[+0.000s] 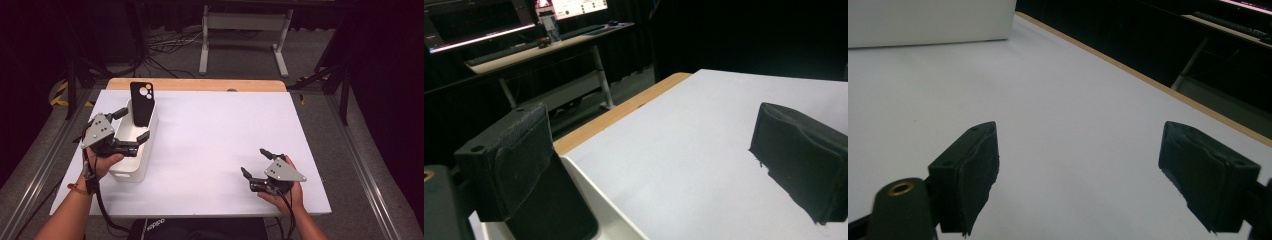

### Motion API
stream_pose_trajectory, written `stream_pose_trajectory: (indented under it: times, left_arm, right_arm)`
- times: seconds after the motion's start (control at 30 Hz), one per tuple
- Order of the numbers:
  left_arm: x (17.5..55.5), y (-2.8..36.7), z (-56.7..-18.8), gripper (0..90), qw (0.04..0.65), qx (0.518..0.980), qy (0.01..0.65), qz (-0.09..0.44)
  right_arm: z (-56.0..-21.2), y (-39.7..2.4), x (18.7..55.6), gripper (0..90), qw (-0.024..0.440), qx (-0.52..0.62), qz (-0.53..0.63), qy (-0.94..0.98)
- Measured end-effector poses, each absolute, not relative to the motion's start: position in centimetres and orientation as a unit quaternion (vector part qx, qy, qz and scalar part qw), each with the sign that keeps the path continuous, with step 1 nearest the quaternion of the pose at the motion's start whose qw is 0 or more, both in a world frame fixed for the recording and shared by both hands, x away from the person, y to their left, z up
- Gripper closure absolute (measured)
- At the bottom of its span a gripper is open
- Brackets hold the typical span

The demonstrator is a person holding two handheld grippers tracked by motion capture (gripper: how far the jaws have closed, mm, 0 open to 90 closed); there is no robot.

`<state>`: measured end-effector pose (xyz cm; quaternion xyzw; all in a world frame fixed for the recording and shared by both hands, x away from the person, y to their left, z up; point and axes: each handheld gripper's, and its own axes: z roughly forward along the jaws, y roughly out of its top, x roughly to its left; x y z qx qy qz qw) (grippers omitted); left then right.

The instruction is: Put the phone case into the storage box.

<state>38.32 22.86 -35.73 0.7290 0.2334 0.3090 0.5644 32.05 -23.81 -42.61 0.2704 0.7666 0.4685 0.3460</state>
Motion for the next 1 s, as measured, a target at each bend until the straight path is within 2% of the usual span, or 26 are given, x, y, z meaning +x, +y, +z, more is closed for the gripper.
stream_pose_trajectory:
  times: [1.0]
  left_arm:
    - [35.4, 20.9, -36.6, 4.2, 0.573, 0.740, 0.193, 0.296]
  right_arm:
    - [-42.3, -23.4, 31.6, 17.4, 0.343, 0.265, 0.474, 0.766]
